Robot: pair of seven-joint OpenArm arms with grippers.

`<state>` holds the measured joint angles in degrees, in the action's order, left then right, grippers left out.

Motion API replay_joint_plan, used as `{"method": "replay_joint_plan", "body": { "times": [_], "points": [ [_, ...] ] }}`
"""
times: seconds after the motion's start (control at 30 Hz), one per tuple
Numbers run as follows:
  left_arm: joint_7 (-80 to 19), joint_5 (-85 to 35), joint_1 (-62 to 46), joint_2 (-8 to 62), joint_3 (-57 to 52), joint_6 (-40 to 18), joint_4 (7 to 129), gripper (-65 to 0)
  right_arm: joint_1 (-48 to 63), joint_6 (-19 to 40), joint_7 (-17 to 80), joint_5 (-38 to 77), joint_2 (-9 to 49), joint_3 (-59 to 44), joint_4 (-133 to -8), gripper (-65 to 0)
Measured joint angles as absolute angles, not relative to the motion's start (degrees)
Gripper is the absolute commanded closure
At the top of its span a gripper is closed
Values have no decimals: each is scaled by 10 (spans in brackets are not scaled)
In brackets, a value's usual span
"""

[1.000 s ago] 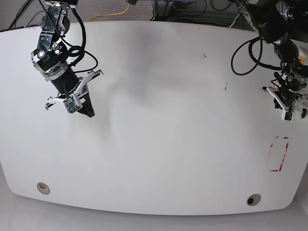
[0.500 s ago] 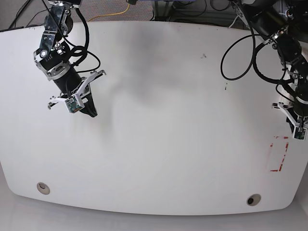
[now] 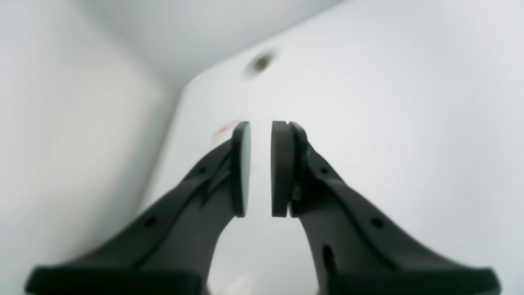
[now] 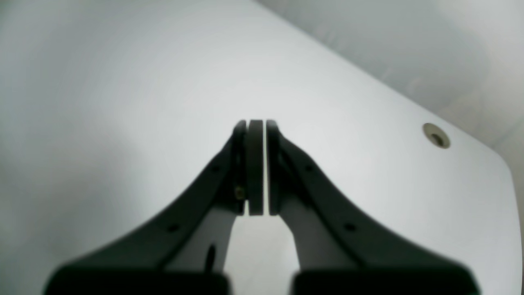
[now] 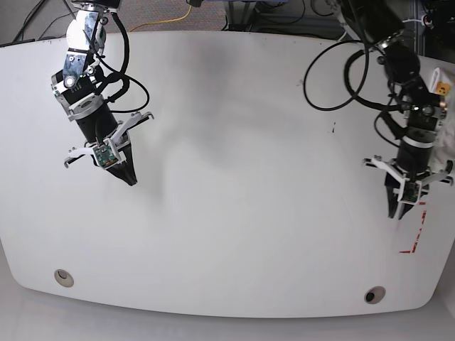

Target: Layout the t-shirt on the table in an organized manner, then fold the t-shirt properly

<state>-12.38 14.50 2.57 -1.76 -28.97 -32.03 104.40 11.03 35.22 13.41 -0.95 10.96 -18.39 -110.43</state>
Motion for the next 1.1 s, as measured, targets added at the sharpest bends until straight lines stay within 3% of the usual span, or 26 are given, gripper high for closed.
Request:
{"method": "replay_joint_plan", "body": {
  "times": [0.2,0.4,0.67,0.9,1.1],
  "points": [
    [-27,148,20,-74,-222,-185,980,-79,112,288,-9,-28,113,-186,-1007,-8],
    [19,148,-47,-90,-130,-112,960,-81,135,272,-96,-27,113,-232,-955,-8],
    [20,148,-195,-58,-61,-91,1048,-81,225,267,-92,64,123,-274,-962,-8],
    [31,143,-354,-51,-57,-90,1136,-78,355,268,-84,140,151,-278,-1013,-8],
    [74,143,-471,-54,-72,-103,1138,-76,456,264,-84,168,151,-277,-1051,-6]
  ]
}}
